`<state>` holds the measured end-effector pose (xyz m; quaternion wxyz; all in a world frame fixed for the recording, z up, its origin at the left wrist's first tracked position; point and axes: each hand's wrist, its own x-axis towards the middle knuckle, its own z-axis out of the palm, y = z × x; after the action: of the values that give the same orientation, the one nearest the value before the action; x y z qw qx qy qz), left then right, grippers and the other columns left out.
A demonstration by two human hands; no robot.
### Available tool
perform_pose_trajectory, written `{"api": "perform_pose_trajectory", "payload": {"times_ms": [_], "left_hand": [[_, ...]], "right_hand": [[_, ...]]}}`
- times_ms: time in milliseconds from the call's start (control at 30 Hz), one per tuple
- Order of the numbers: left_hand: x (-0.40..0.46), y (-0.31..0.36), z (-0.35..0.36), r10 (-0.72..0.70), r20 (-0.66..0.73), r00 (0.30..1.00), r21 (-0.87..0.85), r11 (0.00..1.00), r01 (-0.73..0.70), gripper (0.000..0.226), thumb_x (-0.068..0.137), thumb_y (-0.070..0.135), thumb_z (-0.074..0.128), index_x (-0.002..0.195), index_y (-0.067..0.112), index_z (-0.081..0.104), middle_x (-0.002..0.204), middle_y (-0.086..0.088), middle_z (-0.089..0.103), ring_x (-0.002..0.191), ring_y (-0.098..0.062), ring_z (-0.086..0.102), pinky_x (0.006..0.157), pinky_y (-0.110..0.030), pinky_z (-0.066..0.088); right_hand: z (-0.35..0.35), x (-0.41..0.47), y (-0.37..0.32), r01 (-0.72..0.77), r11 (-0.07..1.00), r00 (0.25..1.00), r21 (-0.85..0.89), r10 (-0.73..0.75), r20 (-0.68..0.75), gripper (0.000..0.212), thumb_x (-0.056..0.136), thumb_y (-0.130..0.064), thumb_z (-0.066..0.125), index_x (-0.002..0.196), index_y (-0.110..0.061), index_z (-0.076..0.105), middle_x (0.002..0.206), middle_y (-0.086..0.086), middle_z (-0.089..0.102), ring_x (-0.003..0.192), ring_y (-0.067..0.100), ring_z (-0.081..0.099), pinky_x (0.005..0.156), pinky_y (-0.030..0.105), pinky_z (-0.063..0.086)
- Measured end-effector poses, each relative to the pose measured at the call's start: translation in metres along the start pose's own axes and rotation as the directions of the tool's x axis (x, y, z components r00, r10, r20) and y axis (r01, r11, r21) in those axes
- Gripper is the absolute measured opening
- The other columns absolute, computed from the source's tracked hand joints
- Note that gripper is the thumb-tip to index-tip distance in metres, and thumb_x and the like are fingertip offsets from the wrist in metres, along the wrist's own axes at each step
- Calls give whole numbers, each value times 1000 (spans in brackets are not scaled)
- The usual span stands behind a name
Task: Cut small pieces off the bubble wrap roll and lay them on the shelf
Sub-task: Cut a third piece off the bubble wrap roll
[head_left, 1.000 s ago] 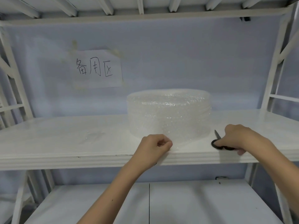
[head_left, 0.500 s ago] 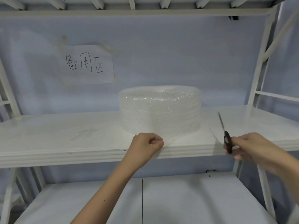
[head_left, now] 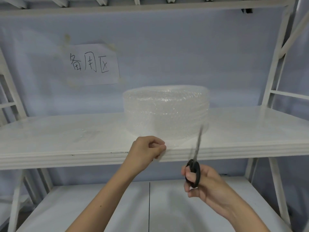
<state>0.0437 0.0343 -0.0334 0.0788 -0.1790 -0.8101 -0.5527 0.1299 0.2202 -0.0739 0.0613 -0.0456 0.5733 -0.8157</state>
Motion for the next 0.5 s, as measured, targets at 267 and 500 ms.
{"api": "perform_pose_trajectory", "payload": {"times_ms": [267,500], "left_hand": [[0,-1,-1,-14,-32,999,-4,1000,14,7,85,12,71,80,11,76,74,-21,72,57,-12,59,63,-32,52],[-2,3,1,-36,11,999,-74,997,37,5,85,12,72,82,9,75,64,-8,61,56,-9,57,62,-24,49]], "right_hand": [[-2,1,30,-161,970,983,-183,175,62,46,76,-52,57,59,-10,50,71,7,57,56,25,54,40,26,43],[-5,11,35,-168,953,968,-251,208,140,48,76,-55,56,59,-10,51,74,7,58,56,24,54,44,27,47]]}}
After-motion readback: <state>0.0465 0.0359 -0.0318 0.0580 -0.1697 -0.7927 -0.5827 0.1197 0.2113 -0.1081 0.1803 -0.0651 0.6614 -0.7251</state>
